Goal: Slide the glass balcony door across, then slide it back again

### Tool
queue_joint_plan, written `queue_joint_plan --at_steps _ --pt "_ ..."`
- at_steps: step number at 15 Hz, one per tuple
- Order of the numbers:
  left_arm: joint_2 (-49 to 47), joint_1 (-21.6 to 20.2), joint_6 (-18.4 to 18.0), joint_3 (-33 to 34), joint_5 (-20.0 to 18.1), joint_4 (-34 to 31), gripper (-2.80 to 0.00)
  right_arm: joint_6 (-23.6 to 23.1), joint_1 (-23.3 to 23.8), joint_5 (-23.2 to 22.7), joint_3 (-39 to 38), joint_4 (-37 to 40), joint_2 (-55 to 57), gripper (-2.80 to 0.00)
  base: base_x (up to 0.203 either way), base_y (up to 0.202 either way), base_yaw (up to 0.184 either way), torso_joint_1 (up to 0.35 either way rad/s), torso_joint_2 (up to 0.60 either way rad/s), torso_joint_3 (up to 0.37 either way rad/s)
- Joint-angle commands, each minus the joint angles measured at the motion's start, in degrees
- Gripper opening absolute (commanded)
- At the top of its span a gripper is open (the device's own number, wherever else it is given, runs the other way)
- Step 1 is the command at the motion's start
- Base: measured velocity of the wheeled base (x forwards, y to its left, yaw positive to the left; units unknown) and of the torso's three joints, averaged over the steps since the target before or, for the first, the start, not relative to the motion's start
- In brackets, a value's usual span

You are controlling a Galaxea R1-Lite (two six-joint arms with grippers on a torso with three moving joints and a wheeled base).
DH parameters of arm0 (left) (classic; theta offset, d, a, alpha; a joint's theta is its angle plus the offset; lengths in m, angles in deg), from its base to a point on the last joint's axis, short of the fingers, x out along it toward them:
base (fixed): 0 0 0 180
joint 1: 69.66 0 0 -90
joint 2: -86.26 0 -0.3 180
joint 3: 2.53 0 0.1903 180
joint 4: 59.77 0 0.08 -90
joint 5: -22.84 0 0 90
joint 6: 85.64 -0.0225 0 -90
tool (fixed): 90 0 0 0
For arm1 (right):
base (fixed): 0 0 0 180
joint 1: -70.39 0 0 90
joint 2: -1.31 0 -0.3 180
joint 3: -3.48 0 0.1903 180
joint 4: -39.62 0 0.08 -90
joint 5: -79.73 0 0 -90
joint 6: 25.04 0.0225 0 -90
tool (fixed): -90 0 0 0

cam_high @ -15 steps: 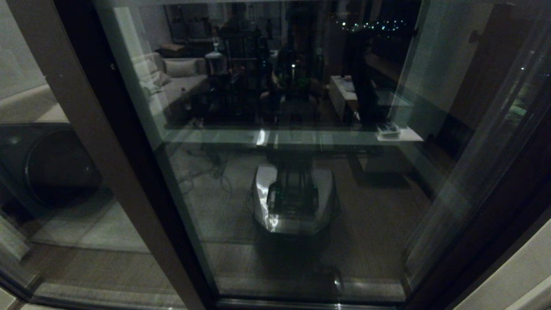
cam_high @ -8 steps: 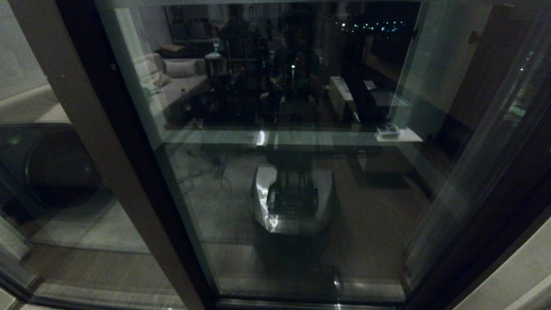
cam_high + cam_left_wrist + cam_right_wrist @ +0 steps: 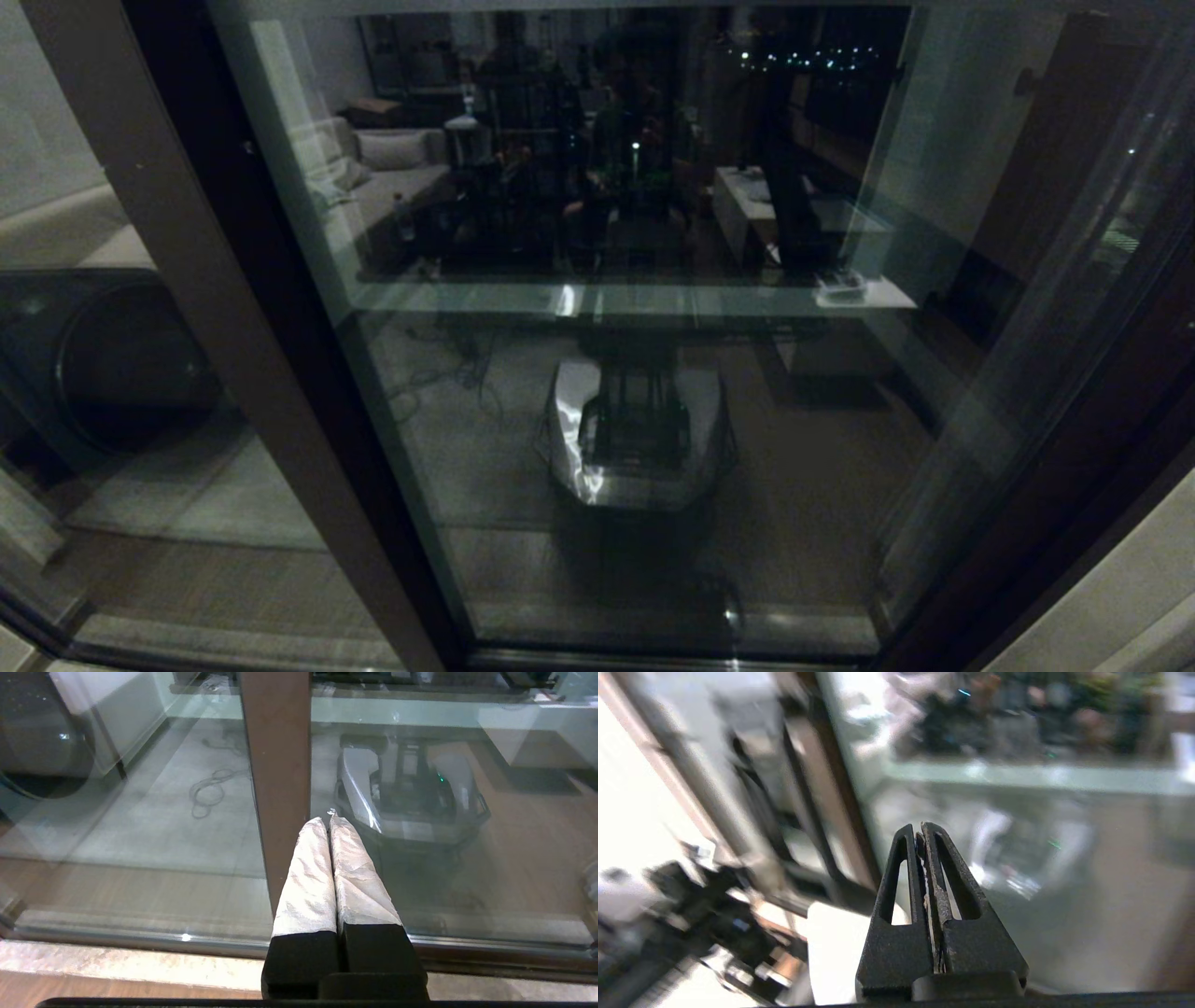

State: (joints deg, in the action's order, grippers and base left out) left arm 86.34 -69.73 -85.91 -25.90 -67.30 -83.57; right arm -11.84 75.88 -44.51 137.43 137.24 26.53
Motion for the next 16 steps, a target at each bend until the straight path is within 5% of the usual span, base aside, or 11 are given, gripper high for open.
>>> queue_joint_plan --at_steps 1,4,8,13,16 --pt "0.01 -0.01 0.0 0.09 -0.04 0.0 -2.8 -2.35 -1.56 1.74 1.15 7.59 -4.15 -2.8 0.0 0.0 0.0 0.0 0.0 0.0" --pt "0.01 -0.01 0.0 0.09 -0.04 0.0 -2.8 -4.78 -3.96 6.51 -2.67 13.16 -9.29 -2.8 0.0 0.0 0.0 0.0 0.0 0.0" --pt "0.01 -0.01 -0.02 0.09 -0.04 0.0 -2.8 -17.05 -4.54 20.59 -26.22 10.08 -14.94 -2.8 0.0 0.0 0.0 0.0 0.0 0.0" --pt "0.01 -0.01 -0.08 0.09 -0.04 0.0 -2.8 -23.11 -4.95 34.61 -72.32 -30.88 -22.32 -2.8 0.0 0.0 0.0 0.0 0.0 0.0" --pt "0.01 -0.01 0.0 0.09 -0.04 0.0 -2.8 -21.36 -5.09 37.6 -88.13 -45.97 -24.5 -2.8 0.0 0.0 0.0 0.0 0.0 0.0"
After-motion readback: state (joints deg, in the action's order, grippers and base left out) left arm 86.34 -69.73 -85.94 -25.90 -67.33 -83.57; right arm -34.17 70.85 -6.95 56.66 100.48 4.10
